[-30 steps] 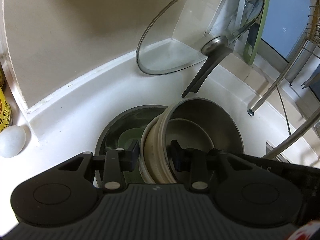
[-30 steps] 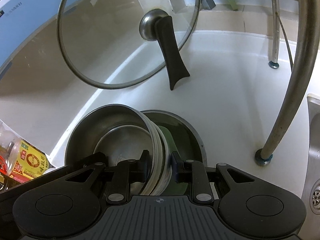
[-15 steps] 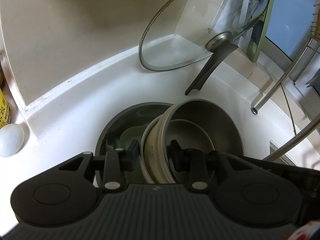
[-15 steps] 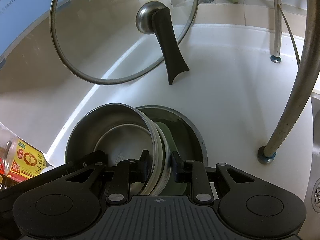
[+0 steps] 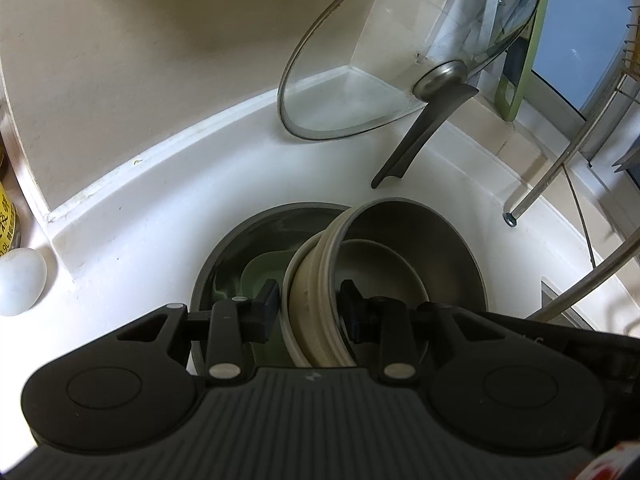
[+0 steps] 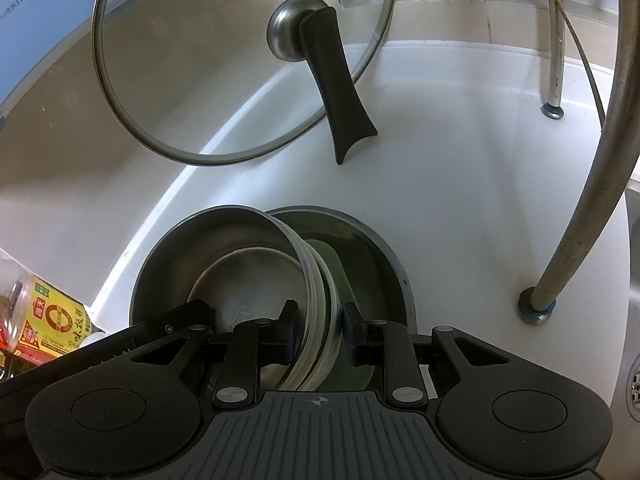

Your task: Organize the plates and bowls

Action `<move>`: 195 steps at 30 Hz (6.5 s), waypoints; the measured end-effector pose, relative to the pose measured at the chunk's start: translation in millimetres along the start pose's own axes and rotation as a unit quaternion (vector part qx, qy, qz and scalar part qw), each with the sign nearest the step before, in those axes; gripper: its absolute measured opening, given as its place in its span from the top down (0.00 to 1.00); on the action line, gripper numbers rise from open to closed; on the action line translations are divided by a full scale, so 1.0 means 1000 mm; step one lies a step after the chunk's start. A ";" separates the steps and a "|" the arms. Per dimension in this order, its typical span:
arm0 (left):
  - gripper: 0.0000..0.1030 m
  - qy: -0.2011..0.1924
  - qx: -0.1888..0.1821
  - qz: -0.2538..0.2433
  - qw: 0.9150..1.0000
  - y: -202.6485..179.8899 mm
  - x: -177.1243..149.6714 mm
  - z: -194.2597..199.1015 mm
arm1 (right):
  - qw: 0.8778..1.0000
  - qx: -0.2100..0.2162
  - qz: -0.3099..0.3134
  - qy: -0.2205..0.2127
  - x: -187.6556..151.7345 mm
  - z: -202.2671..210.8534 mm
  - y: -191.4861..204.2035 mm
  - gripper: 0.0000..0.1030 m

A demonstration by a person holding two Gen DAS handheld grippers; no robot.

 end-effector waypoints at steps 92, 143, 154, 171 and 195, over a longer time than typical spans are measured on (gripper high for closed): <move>0.55 -0.099 0.099 -0.018 0.990 -0.019 -0.093 0.139 | 0.987 0.075 0.129 -0.060 -0.078 0.123 -0.005 0.36; 0.51 -0.042 0.089 -0.045 0.994 0.013 -0.324 0.279 | 0.989 0.029 0.142 -0.015 -0.330 0.219 0.039 0.36; 0.51 -0.041 0.082 -0.044 0.995 0.013 -0.324 0.277 | 0.989 0.028 0.143 -0.015 -0.329 0.219 0.038 0.36; 0.51 -0.043 0.080 -0.043 0.995 0.014 -0.320 0.274 | 0.989 0.025 0.147 -0.014 -0.323 0.214 0.037 0.36; 0.51 -0.041 0.078 -0.041 0.995 0.016 -0.315 0.269 | 0.988 0.022 0.150 -0.009 -0.321 0.206 0.040 0.36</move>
Point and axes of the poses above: each gripper's, at about its wrist camera, not at the fingertips, and z roughly against the way its jaws point, y to its left, x to its top, the point moved 9 cm from there along -z, roughly the way its jaws point, and after that the axes turned 6 degrees about y, right-handed, at the moved point
